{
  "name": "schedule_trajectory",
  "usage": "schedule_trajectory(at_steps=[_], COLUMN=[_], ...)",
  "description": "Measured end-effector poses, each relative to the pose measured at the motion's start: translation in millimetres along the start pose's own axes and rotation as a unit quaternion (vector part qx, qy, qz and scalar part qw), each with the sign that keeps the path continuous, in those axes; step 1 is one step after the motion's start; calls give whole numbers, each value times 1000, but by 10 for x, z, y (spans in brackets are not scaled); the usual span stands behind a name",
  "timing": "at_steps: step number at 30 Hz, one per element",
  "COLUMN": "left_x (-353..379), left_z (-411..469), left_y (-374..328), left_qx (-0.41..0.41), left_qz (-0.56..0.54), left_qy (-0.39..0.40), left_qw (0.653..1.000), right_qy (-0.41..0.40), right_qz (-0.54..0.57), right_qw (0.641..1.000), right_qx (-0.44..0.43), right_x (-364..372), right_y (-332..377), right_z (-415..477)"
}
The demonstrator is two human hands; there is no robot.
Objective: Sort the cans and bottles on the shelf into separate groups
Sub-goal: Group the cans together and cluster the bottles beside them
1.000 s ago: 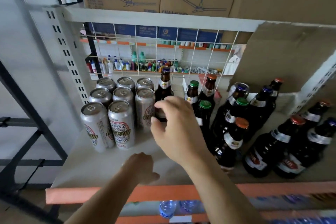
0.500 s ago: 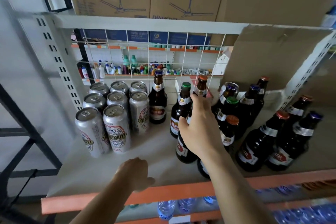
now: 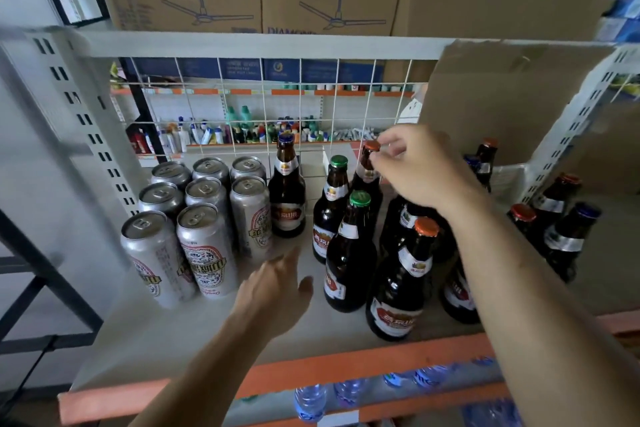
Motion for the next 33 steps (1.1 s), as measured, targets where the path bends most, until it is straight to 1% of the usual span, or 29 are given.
schedule_trajectory(at_steps=[3,5,7,10,12,15,18,21,25,28,33], left_x=[-231,-360,-455,-646,-838,-1122,-1184,-1092,-1025,-1035,-1065], left_z=[102,193,286,444,552,714,850,987,1054,1045,1030], left_y=[-124,-147,-132,-29,15,132,296,445,501,513,532], left_qx=[22,51,66,24,-12,-89,-124,-113,-93,-94,-92], left_qz=[-30,-38,0,93,113,131,145,152,132,129,119], left_qy=[-75,-103,-123,-159,-168,-157,-116,-70,-38,-54,-93], left_qw=[996,993,990,983,979,975,975,979,986,986,984], right_qy=[-7,0,9,8,9,44,91,132,196,235,219], right_qz=[2,-10,-19,5,11,-28,-75,-110,-168,-195,-205], right_qw=[1000,999,997,994,991,985,977,970,949,932,934], right_qx=[25,52,75,104,131,165,180,173,180,195,193], right_x=[-182,-211,-179,-154,-155,-111,-30,76,246,319,294], right_y=[-266,-480,-710,-1011,-1186,-1408,-1524,-1548,-1629,-1718,-1681], right_z=[199,381,579,867,1031,1224,1364,1445,1462,1475,1567])
Point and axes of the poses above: each hand's wrist, its own z-axis towards the middle knuckle, its own x-axis out of the palm, y = z × x, the point moved 9 cm from there along z, towards the middle knuckle, and after that the axes turned 7 degrees about y, right-handed, at the moved point
